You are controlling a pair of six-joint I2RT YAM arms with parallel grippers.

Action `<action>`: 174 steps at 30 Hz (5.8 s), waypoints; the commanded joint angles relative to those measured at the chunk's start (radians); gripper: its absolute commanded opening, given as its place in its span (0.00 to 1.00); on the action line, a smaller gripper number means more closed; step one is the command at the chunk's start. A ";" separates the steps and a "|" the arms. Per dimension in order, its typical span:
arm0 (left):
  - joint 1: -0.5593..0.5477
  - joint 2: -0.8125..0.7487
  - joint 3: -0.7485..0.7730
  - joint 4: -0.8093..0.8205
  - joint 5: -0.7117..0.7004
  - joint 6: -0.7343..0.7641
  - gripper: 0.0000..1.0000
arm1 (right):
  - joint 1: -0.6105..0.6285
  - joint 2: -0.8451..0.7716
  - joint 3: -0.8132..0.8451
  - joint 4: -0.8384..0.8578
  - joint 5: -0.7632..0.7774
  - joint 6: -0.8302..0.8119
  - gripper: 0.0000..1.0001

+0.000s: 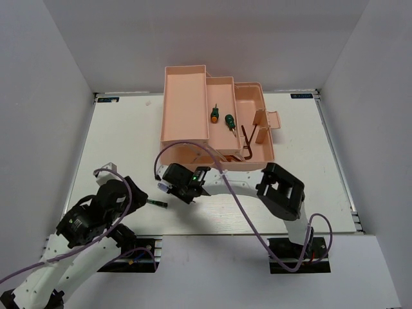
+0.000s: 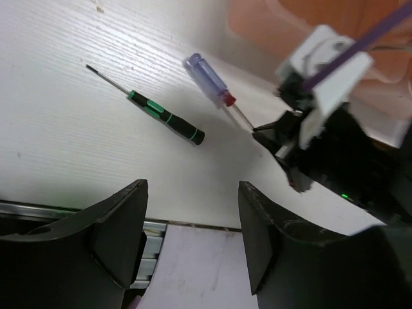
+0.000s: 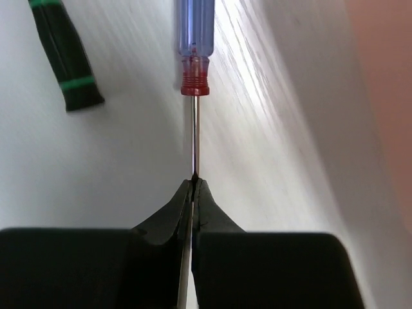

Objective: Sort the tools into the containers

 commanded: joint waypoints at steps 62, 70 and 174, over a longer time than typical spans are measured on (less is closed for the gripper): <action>0.004 0.512 -0.267 0.427 -0.024 -0.410 0.76 | -0.467 -0.390 0.472 -0.142 -0.124 -0.083 0.55; 0.004 0.633 -0.247 0.417 -0.005 -0.419 0.72 | -0.570 -0.646 0.091 -0.042 -0.121 -0.081 0.58; 0.061 0.164 -0.469 0.691 0.172 -0.162 0.73 | -0.117 -0.155 0.131 0.032 -0.133 -0.917 0.00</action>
